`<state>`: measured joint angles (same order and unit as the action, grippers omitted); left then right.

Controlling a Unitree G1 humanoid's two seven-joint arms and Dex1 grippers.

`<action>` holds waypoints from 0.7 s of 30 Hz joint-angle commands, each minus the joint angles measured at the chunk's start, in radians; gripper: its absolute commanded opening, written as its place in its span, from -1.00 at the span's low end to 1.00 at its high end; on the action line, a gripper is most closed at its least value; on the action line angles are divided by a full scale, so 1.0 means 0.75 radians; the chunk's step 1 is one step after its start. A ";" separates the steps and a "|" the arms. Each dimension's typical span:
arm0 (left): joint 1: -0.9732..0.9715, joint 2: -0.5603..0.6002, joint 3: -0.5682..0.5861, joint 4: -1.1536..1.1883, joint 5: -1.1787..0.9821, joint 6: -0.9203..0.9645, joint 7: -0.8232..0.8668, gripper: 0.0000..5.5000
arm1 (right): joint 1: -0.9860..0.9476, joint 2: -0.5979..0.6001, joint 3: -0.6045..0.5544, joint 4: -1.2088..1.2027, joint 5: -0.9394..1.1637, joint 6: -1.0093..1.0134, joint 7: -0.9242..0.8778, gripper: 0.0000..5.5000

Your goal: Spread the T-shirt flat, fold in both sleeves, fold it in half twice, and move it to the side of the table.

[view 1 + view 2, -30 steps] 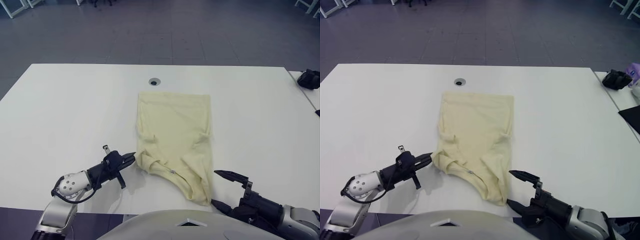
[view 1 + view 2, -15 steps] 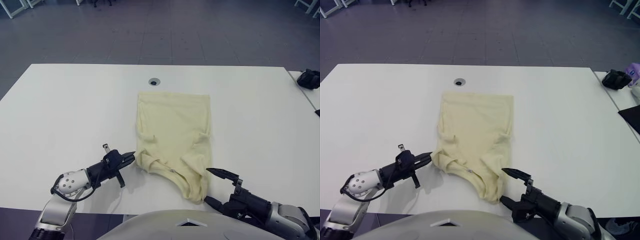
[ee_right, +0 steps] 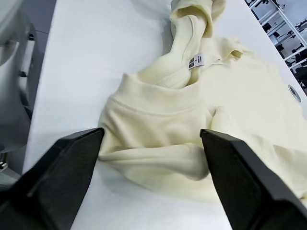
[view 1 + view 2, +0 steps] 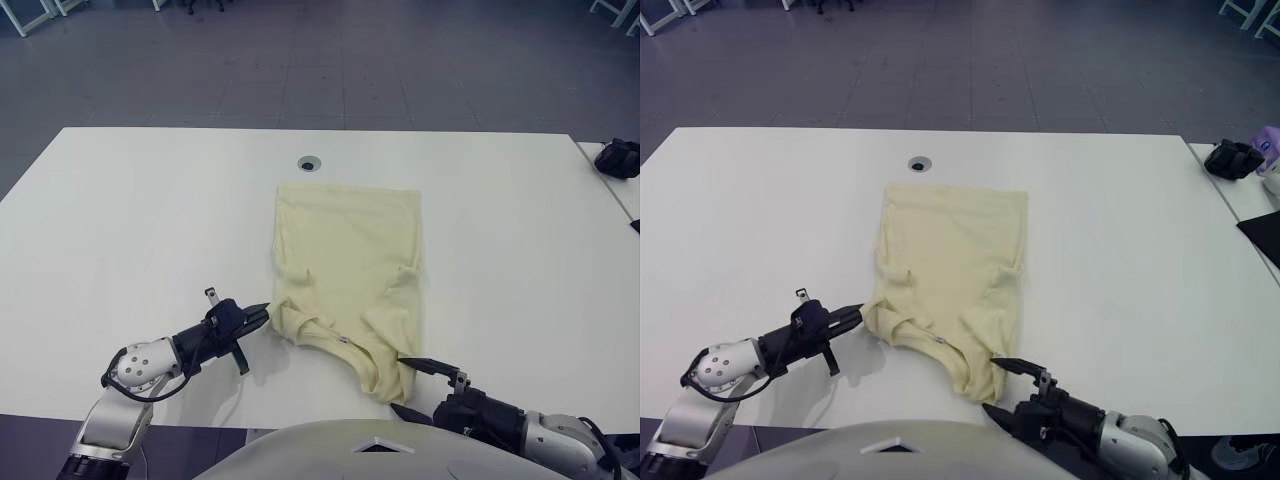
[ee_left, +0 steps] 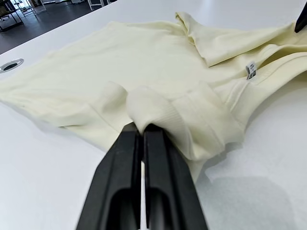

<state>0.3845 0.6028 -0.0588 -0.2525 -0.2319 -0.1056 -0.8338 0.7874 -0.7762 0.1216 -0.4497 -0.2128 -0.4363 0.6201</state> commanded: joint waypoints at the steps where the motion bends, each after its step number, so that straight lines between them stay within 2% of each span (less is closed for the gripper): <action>1: 0.002 0.010 0.015 -0.007 0.002 0.006 0.004 -1.00 | 0.123 0.007 -0.054 0.036 -0.088 0.017 -0.060 0.56; 5: 0.013 0.008 0.016 -0.010 0.002 0.005 0.006 -1.00 | 0.199 0.040 -0.117 -0.013 -0.070 -0.094 -0.146 0.78; 9: 0.009 0.009 0.019 -0.002 0.002 0.004 0.006 -1.00 | 0.289 0.059 -0.139 -0.063 -0.036 -0.073 -0.149 0.96; 15: 0.005 0.011 0.021 -0.003 0.002 0.006 0.002 -1.00 | 0.284 0.093 -0.100 -0.246 0.134 0.271 -0.062 0.96; 21: -0.002 0.016 0.024 -0.002 -0.001 0.011 -0.005 -1.00 | 0.203 0.104 -0.089 -0.403 0.306 0.659 -0.001 0.61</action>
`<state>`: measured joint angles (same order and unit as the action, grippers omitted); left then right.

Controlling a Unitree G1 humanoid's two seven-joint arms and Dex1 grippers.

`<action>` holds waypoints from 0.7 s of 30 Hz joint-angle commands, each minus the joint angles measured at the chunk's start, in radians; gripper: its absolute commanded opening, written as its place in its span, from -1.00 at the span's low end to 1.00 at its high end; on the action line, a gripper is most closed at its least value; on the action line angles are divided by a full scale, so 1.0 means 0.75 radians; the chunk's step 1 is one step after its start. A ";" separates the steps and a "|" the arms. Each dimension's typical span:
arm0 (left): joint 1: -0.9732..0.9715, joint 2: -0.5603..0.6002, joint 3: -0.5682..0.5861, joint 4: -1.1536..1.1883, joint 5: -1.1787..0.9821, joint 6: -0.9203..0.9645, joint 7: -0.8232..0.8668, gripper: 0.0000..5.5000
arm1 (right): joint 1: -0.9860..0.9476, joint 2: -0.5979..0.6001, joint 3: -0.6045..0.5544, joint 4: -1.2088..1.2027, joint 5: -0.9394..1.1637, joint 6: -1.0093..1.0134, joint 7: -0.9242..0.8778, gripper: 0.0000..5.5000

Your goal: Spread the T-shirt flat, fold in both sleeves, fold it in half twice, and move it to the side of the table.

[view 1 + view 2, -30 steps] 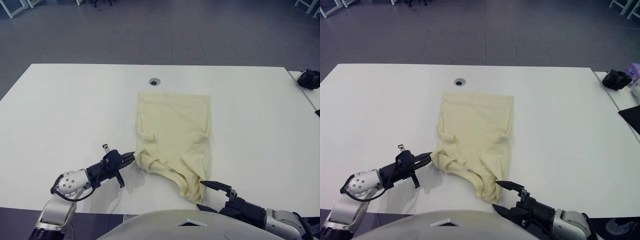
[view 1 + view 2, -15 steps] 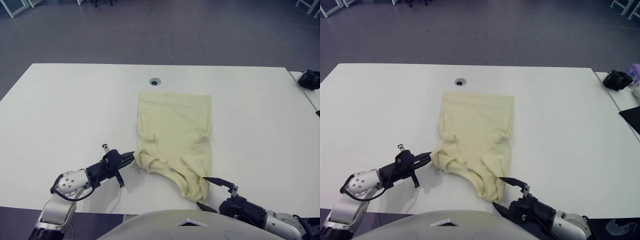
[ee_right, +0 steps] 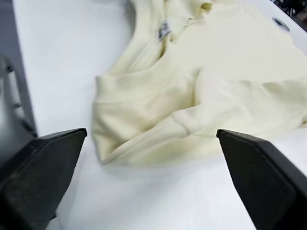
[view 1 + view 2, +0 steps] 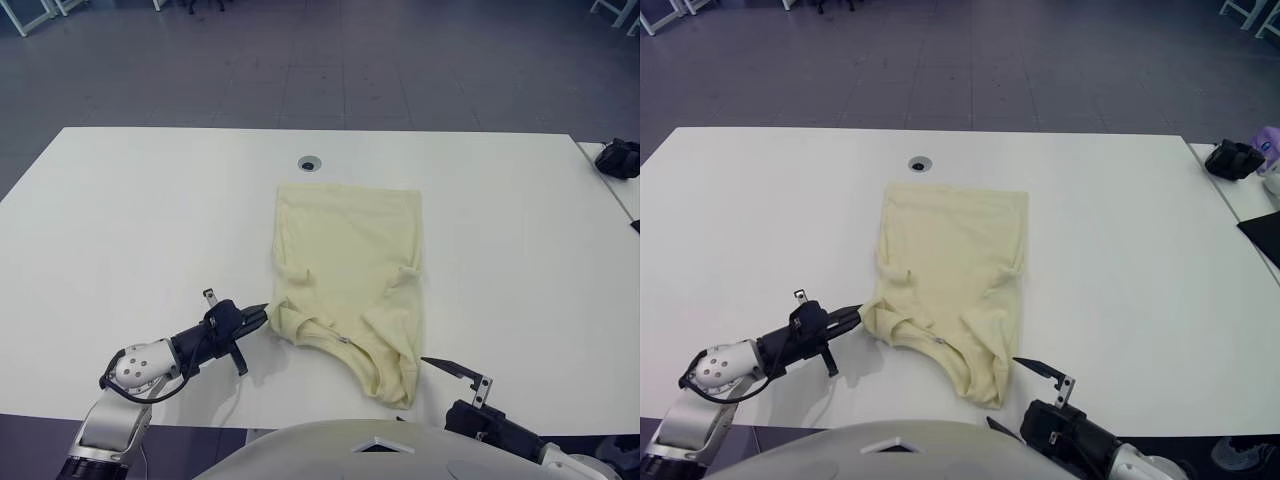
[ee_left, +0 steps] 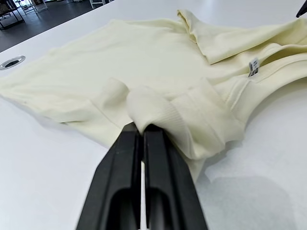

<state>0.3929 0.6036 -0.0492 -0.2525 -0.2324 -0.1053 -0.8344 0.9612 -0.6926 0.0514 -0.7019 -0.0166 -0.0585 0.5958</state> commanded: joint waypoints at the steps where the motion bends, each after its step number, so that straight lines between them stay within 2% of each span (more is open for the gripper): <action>1: -0.012 0.014 0.012 -0.003 -0.001 0.011 -0.004 -1.00 | -0.034 -0.018 0.005 -0.077 0.040 0.186 0.041 0.55; 7: -0.002 0.014 0.016 -0.007 -0.001 0.011 -0.003 -1.00 | 0.027 -0.041 0.002 -0.022 0.010 0.151 0.086 0.19; 20: 0.003 0.013 0.011 -0.013 0.002 0.013 -0.003 -1.00 | 0.110 -0.010 -0.012 -0.114 -0.017 0.192 0.074 0.87; 21: 0.005 0.013 0.010 -0.013 0.003 0.011 -0.004 -1.00 | 0.114 -0.008 -0.011 -0.120 -0.015 0.198 0.074 0.79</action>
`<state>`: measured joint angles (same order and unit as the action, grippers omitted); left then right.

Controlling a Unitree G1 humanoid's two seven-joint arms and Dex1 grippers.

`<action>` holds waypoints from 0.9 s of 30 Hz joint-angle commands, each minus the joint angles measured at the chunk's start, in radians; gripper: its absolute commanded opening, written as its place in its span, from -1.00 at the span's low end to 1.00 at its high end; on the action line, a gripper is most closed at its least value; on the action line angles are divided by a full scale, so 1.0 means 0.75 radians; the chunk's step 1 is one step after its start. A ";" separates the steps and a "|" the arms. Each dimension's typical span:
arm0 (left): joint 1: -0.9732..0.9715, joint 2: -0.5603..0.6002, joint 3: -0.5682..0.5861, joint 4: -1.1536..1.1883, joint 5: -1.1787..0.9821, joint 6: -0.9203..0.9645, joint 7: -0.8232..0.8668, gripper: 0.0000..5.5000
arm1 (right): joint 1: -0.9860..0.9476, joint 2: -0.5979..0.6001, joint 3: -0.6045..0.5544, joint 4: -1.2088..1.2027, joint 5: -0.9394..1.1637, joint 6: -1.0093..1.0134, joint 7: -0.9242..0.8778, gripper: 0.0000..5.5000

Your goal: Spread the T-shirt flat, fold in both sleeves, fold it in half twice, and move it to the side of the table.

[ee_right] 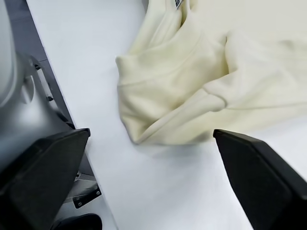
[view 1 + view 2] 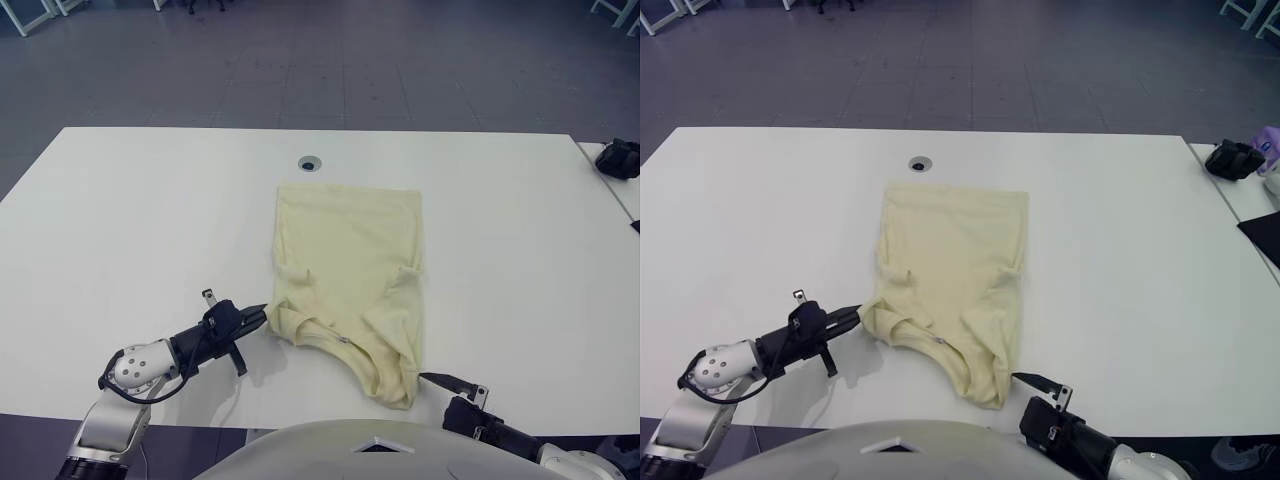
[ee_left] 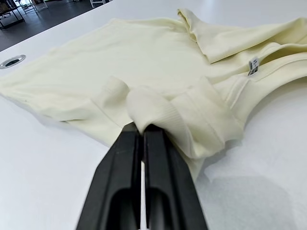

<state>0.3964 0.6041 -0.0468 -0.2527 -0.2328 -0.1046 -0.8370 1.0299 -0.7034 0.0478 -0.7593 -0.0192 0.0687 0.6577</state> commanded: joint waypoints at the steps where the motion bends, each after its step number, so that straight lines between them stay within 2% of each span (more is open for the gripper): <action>1: 0.004 0.012 0.006 -0.012 0.004 0.009 -0.002 -1.00 | 0.025 0.007 -0.007 -0.048 -0.010 0.033 -0.009 0.76; 12: 0.030 0.013 0.009 -0.035 0.000 0.017 0.002 -1.00 | -0.077 0.020 0.006 0.105 -0.055 0.082 -0.031 0.12; 20: 0.020 0.017 0.015 -0.033 -0.002 0.028 0.000 -1.00 | -0.187 -0.012 0.109 0.269 -0.164 0.000 -0.044 0.56; 27: 0.023 0.015 0.016 -0.031 -0.001 0.027 0.001 -1.00 | -0.175 -0.014 0.164 0.225 -0.218 0.018 -0.069 0.13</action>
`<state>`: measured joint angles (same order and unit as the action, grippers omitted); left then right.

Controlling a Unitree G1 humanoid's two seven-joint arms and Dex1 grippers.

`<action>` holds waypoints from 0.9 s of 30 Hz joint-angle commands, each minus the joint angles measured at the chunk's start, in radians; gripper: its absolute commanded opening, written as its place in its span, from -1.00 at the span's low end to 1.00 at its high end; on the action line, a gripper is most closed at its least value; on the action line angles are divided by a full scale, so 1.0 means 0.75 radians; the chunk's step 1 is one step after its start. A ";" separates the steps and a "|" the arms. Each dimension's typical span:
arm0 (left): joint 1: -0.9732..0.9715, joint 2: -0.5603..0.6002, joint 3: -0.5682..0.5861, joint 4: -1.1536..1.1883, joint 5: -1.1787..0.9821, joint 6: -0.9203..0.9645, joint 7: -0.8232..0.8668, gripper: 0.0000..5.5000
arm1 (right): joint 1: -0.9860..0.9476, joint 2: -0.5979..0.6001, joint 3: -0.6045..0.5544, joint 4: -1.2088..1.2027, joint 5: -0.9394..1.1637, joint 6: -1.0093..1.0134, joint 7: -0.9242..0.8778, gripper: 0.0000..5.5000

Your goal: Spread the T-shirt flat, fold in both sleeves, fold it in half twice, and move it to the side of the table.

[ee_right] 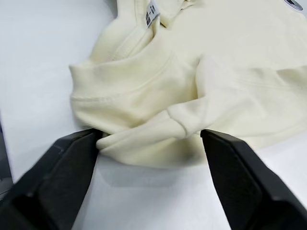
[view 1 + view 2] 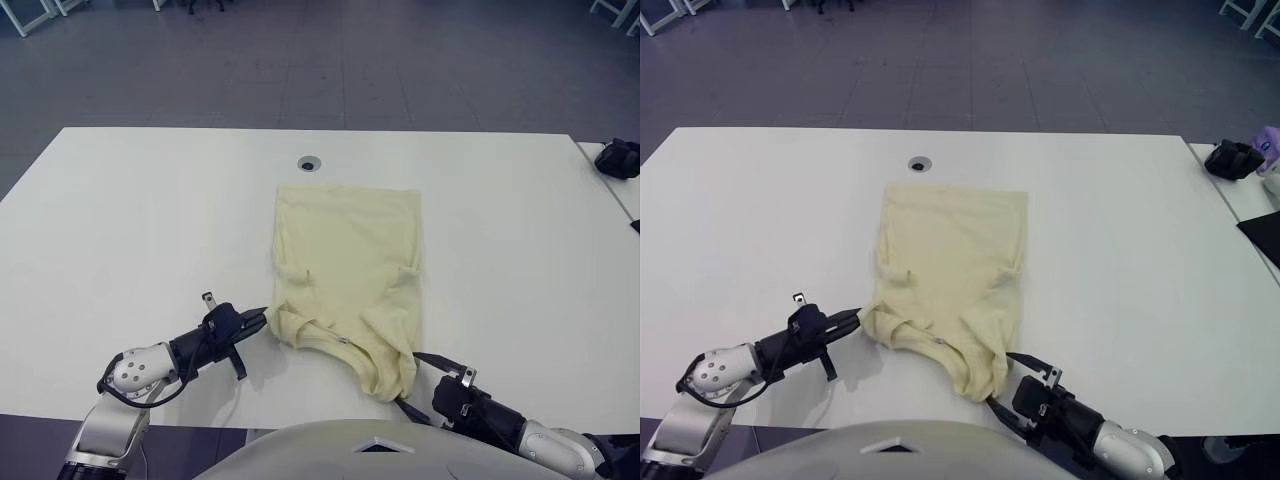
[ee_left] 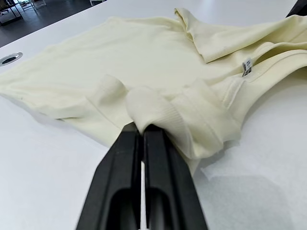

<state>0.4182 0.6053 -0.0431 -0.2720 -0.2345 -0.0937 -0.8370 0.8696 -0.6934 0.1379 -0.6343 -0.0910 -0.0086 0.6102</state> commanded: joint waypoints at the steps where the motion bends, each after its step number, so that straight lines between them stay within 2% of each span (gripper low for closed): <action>1: -0.006 0.013 0.010 -0.005 0.002 0.013 0.001 -1.00 | 0.045 -0.024 0.049 0.033 -0.125 0.140 -0.009 0.06; 5: -0.014 0.011 0.008 0.002 0.005 0.012 0.002 -1.00 | 0.073 -0.019 0.054 -0.083 -0.132 0.224 -0.019 -0.17; 11: -0.018 0.010 0.009 0.008 0.009 0.010 0.005 -1.00 | 0.111 -0.033 -0.017 -0.136 -0.136 0.240 -0.032 -0.51; 15: -0.032 0.006 0.014 0.015 0.009 0.013 0.013 -1.00 | 0.086 -0.026 -0.120 -0.077 -0.084 0.165 -0.043 -0.73; 19: -0.141 0.016 0.028 -0.034 -0.018 0.068 0.018 -1.00 | -0.044 -0.025 -0.217 0.062 -0.007 0.075 -0.026 -0.99; 27: -0.599 0.057 -0.025 -0.175 -0.081 0.291 -0.043 -1.00 | -0.470 0.010 -0.262 0.207 0.196 0.066 0.041 -0.99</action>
<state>0.0381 0.6148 -0.0331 -0.3678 -0.2813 0.0868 -0.8333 0.6130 -0.6934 -0.0482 -0.5065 0.0290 0.0305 0.6317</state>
